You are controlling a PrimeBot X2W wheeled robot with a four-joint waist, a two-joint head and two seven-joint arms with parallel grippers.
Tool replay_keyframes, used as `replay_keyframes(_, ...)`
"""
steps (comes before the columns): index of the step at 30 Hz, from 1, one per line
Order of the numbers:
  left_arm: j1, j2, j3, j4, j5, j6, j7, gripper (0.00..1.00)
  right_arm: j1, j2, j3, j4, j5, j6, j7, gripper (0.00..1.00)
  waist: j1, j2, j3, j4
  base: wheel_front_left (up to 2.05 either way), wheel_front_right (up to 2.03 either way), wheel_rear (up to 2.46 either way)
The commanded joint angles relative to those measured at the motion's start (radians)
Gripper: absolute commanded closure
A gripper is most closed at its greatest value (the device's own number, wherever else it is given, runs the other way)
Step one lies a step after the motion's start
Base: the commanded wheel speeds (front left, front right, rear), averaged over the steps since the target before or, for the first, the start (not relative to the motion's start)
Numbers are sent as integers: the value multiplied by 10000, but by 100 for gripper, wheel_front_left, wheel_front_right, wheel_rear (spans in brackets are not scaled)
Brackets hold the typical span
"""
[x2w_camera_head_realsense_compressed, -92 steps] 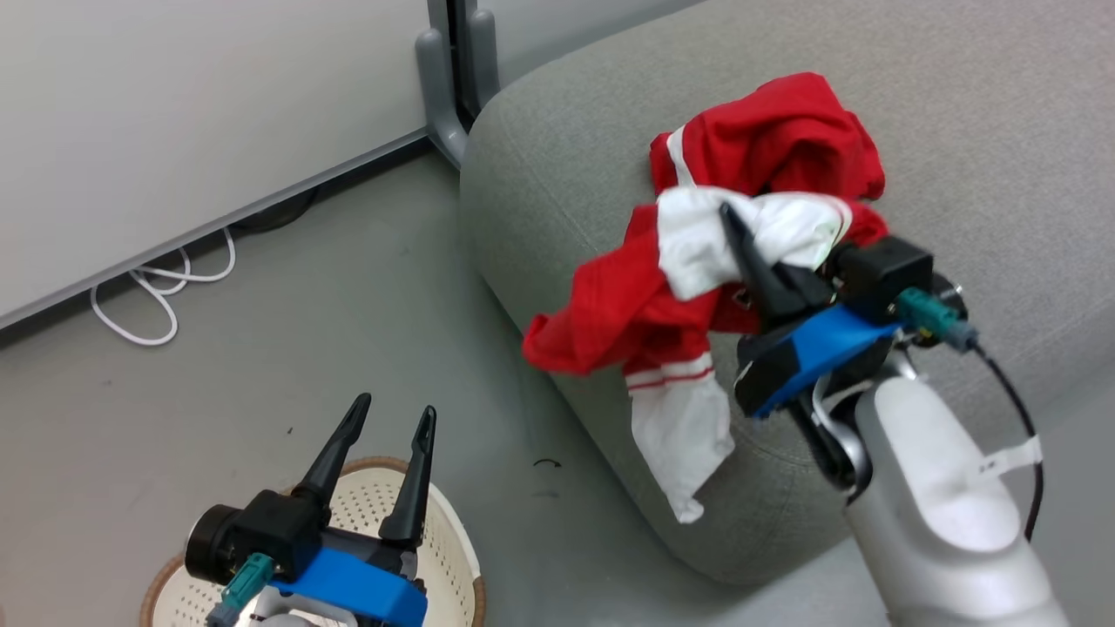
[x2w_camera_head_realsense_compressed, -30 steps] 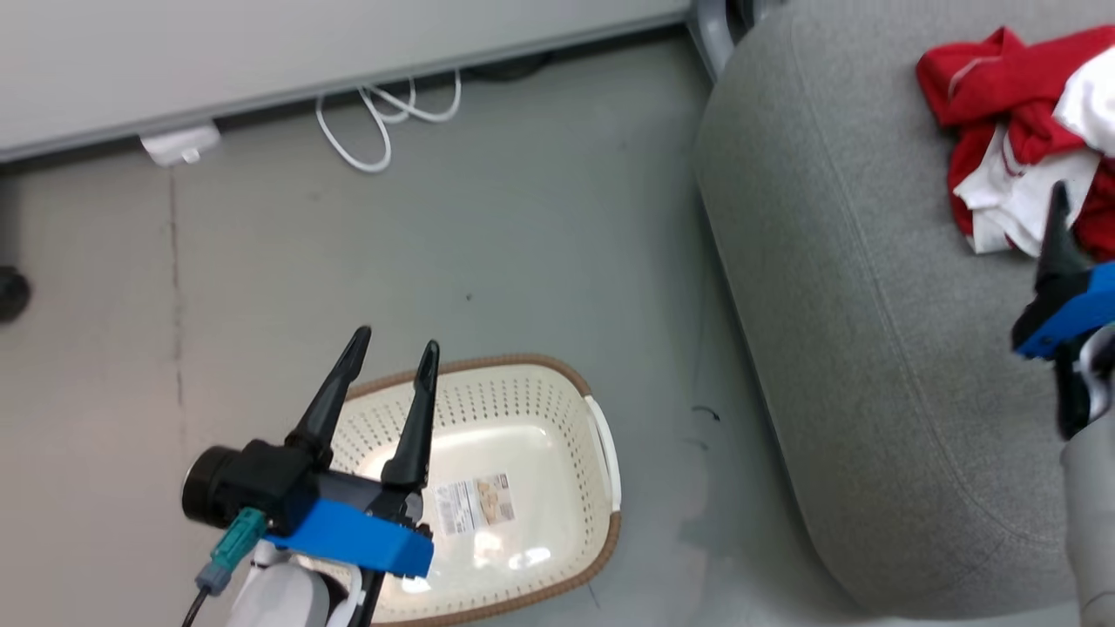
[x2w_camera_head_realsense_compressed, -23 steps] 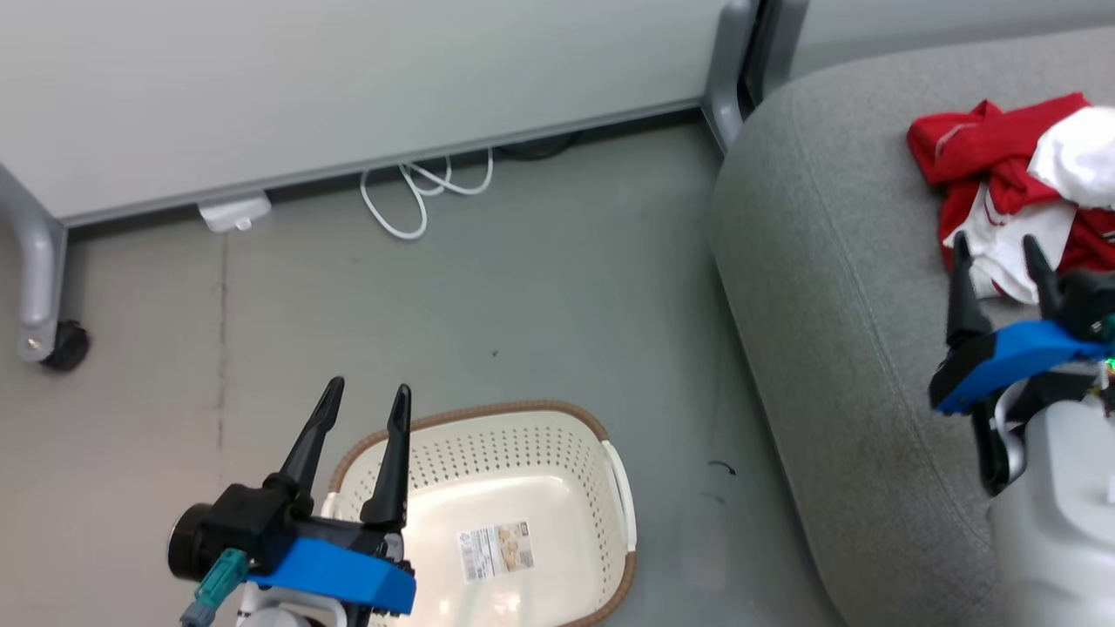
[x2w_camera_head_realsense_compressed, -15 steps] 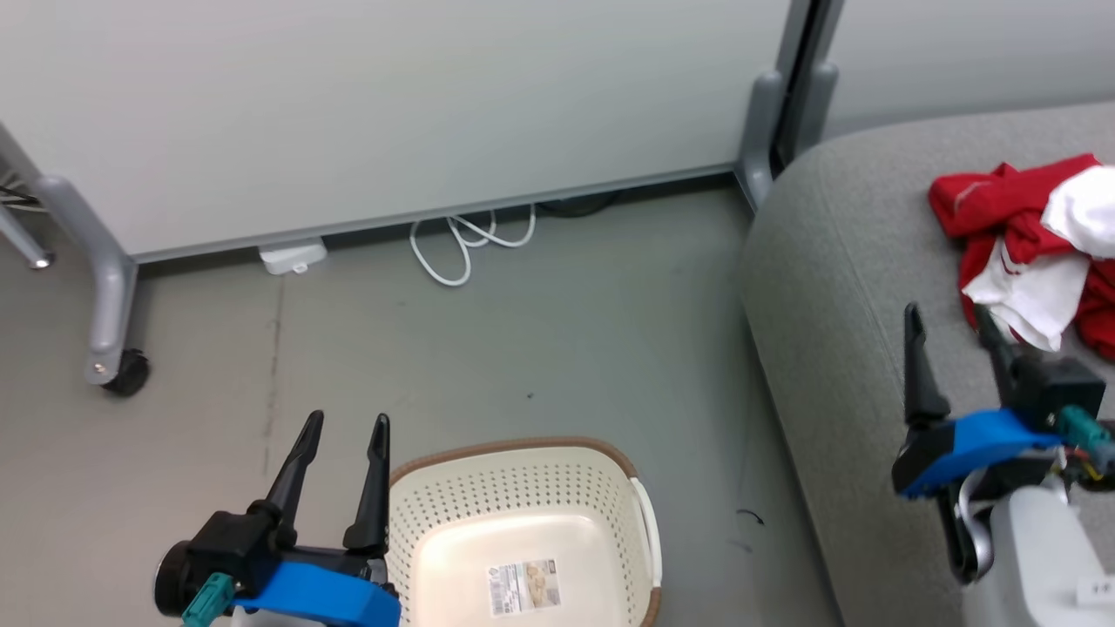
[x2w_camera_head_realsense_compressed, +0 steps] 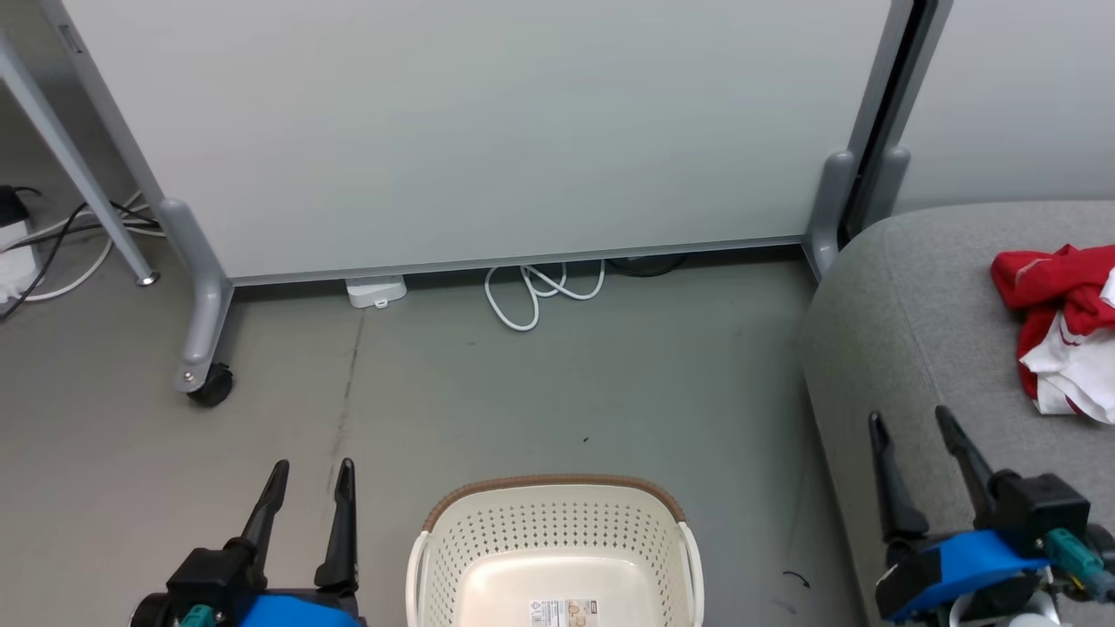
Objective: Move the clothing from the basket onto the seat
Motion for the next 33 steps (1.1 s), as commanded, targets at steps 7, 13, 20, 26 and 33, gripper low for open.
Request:
replay_keyframes(7,-71,-76,414,332,175,-20,-26,0,769,17,376,-402,459,5,133,0,2,-1,-30,139,0,0,0)
replay_keyframes(13,-217,-62,480,449,204,-20,-26,0,783,17,509,-451,599,5,185,0,2,-1,-3,92,0,0,0)
replay_keyframes(20,-269,-118,506,415,-22,-20,-26,0,677,18,584,-430,635,5,207,0,2,-1,51,22,0,0,0)
replay_keyframes(26,-296,-67,448,471,-79,-20,-26,0,628,18,627,-357,707,5,169,0,2,-1,75,7,0,0,0)
replay_keyframes(33,-165,-87,365,554,-152,0,1,100,636,21,626,-322,648,0,192,100,2,-1,88,2,0,0,0)
